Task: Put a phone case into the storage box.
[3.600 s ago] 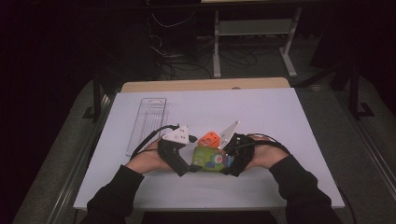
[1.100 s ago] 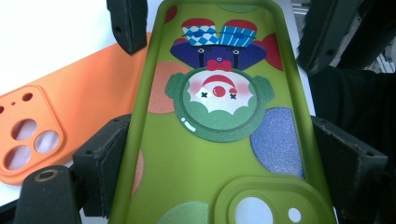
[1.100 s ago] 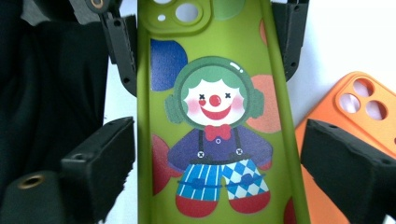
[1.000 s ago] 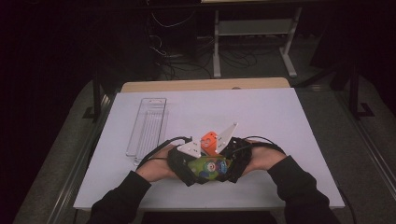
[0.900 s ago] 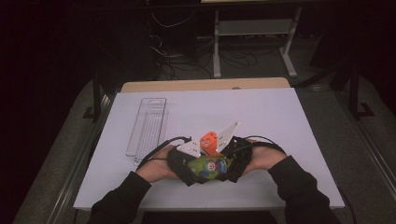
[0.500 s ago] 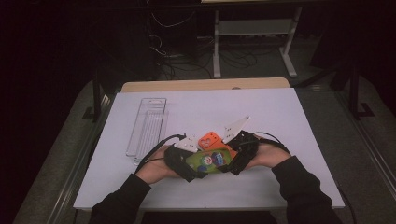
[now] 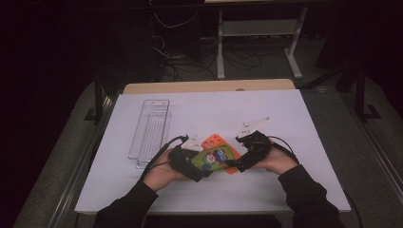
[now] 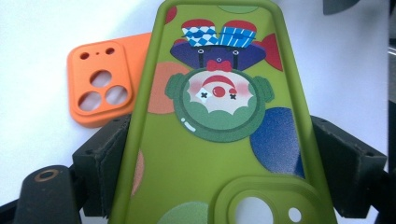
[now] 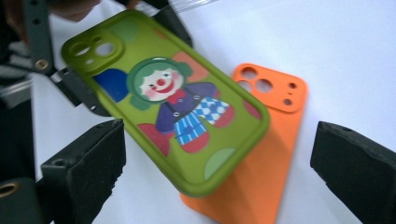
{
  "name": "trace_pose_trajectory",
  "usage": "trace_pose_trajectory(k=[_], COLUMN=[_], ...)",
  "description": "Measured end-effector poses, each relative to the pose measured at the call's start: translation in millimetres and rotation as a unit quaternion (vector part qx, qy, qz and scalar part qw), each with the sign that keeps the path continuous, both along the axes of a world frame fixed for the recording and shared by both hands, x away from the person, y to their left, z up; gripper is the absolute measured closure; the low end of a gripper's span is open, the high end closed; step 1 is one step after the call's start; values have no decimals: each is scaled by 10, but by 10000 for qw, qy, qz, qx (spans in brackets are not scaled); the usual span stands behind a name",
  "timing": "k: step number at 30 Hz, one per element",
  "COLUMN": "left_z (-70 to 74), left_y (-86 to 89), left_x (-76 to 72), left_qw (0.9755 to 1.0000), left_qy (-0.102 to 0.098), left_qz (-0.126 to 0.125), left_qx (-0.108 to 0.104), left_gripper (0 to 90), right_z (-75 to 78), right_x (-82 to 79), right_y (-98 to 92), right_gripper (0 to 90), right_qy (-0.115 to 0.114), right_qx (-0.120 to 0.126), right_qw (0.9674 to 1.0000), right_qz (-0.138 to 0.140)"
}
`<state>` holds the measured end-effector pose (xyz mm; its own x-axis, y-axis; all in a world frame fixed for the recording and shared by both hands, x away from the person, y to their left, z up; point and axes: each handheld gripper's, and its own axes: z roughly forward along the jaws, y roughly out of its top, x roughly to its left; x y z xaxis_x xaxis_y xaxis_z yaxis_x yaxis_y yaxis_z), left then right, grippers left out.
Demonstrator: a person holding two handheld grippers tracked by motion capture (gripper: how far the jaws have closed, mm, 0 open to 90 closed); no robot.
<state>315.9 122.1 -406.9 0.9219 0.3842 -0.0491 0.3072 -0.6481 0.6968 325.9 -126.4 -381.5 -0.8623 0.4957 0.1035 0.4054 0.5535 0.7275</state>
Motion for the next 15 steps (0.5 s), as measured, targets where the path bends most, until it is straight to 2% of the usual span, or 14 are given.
trace_pose_trajectory(k=[2,5,8,10,11,12,13,15], left_z=[18,26,40,59,59,65,74,77], left_y=[21,36,64,96,96,108,124,131], left_x=[9,13,30,46,46,54,67,72], left_qw=[10000,9998,9996,9994,9994,9987,9988,9985], left_qy=[-16,1,-8,-32,-32,4,-19,20], left_qz=[-11,178,235,326,326,487,487,547], left_qx=[43,-107,-128,-78,-78,-122,-66,-82], left_gripper=[149,148,148,148,148,148,148,148], right_z=[-5,-42,-66,-103,-103,-137,-149,-172], right_x=[-7,-42,-56,-90,-90,-119,-136,-164], right_y=[-13,-72,-104,-147,-147,-171,-168,-173], right_gripper=[27,27,27,31,31,32,33,31], right_qy=[-9,-105,-110,-102,-102,-140,-184,-326], right_qx=[45,141,228,395,395,463,467,463], right_qw=[10000,9987,9978,9958,9958,9941,9931,9913], right_qz=[-80,-469,-605,-822,-822,-966,-1063,-1189])
